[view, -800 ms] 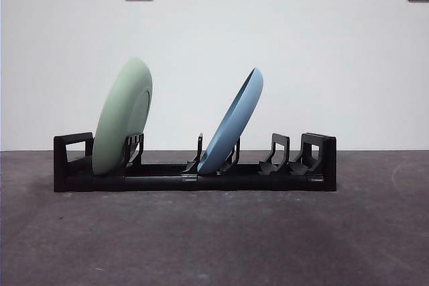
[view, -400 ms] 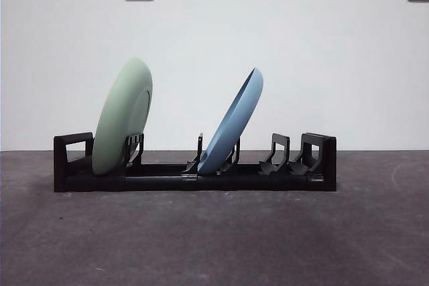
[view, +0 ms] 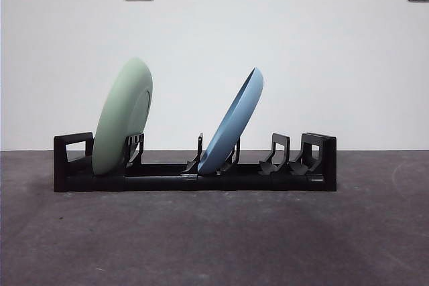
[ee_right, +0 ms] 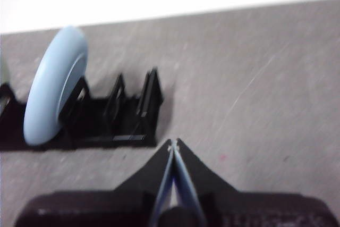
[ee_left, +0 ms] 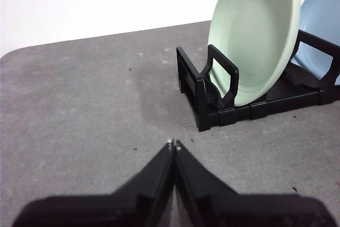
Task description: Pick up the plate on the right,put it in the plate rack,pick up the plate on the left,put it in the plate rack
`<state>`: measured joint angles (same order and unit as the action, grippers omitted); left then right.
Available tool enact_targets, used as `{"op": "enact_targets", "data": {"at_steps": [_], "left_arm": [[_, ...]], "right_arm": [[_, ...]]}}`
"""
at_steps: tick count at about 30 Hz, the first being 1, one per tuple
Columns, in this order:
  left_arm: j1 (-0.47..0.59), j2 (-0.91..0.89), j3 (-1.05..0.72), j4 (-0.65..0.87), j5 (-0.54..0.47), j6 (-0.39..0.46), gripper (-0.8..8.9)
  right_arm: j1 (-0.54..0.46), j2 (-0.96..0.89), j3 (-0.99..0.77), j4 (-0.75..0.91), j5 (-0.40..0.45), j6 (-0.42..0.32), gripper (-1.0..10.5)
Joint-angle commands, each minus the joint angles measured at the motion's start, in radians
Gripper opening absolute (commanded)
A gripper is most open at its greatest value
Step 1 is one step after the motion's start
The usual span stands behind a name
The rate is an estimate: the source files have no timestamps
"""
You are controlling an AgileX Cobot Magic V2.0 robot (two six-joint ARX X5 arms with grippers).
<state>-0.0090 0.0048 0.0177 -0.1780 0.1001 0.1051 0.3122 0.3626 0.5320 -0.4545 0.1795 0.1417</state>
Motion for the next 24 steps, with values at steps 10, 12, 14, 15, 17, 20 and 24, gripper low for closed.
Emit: {"op": "enact_targets", "data": {"at_steps": [10, 12, 14, 15, 17, 20, 24], "left_arm": [[0.003, -0.003, -0.014, 0.003, 0.005, 0.008, -0.03], [0.003, -0.003, -0.014, 0.003, 0.005, 0.008, -0.04], [0.003, -0.003, -0.014, 0.003, 0.005, 0.008, -0.03], [0.003, -0.003, -0.014, 0.003, 0.005, 0.008, -0.03], [0.003, -0.003, -0.014, 0.003, 0.005, 0.008, -0.03], [0.003, -0.003, -0.014, 0.003, 0.005, 0.008, -0.04], [0.003, -0.003, -0.014, 0.003, 0.005, 0.008, -0.03]], "right_arm": [[-0.067, -0.321, -0.340, 0.257, 0.002, -0.087, 0.0], [-0.067, -0.361, -0.406, 0.296, 0.002, -0.086, 0.0], [-0.068, -0.361, -0.452, 0.320, -0.030, -0.083, 0.0], [-0.068, -0.361, -0.466, 0.318, -0.050, -0.083, 0.0], [-0.067, -0.361, -0.489, 0.312, -0.106, -0.084, 0.0], [-0.068, -0.361, -0.511, 0.313, -0.168, -0.087, 0.0], [-0.073, -0.361, -0.526, 0.279, -0.180, -0.088, 0.0]]}}
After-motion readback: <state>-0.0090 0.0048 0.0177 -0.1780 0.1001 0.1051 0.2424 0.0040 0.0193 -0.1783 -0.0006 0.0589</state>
